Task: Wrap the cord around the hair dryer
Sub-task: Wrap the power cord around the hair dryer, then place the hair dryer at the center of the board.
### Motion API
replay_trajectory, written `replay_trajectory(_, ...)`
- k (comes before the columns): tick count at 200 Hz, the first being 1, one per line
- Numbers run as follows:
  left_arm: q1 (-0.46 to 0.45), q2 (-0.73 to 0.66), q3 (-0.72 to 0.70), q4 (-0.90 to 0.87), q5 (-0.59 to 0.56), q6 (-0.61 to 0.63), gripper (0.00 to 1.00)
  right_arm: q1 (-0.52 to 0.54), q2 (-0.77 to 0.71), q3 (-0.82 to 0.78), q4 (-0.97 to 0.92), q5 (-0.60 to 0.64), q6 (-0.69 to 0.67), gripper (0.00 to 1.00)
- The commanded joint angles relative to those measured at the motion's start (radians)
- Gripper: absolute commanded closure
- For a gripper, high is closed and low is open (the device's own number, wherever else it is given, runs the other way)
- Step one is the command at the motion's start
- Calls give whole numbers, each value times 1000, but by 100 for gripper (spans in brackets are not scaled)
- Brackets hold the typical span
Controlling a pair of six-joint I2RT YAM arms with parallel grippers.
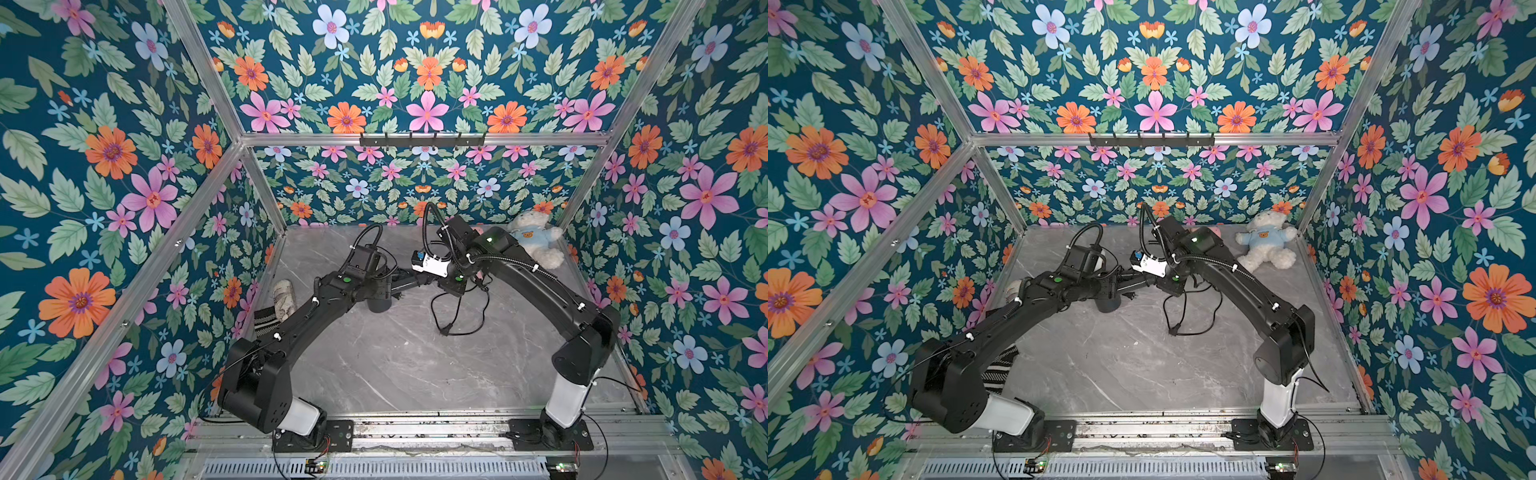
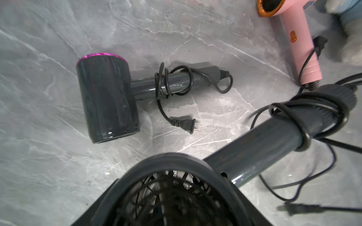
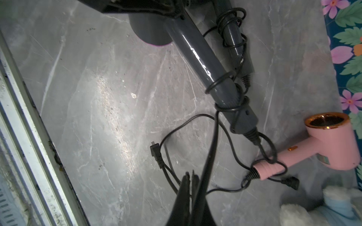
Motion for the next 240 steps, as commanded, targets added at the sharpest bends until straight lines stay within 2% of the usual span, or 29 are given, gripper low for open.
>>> replay_trajectory(1, 0, -9, -9, -131, -193, 126, 100, -13, 42, 100, -162, 64, -76, 100)
replay_trajectory(35, -11, -46, -10, -203, -159, 219, 100, -30, 110, 213, -284, 193, -98, 100)
replay_trajectory(67, -28, -60, -8, -269, -53, 314, 100, -31, 116, 257, -261, 267, -139, 100)
replay_trajectory(107, -105, -62, -32, -344, 33, 453, 100, -34, 105, 286, -279, 132, -227, 100)
replay_trajectory(124, -115, -70, -42, -335, 63, 479, 100, -37, 120, 296, -360, 2, -257, 100)
replay_trajectory(146, -118, -84, -55, -306, 120, 507, 100, -36, 124, 235, -410, -137, -289, 100)
replay_trajectory(167, -118, -73, -42, -298, 123, 505, 100, -36, 135, 161, -398, -162, -271, 100)
replay_trajectory(213, -117, -6, -20, -310, 209, 545, 100, -39, 138, -8, -328, -261, -241, 100)
replay_trajectory(240, -117, 58, 12, -322, 226, 570, 100, -76, 146, -106, -262, -338, -234, 100)
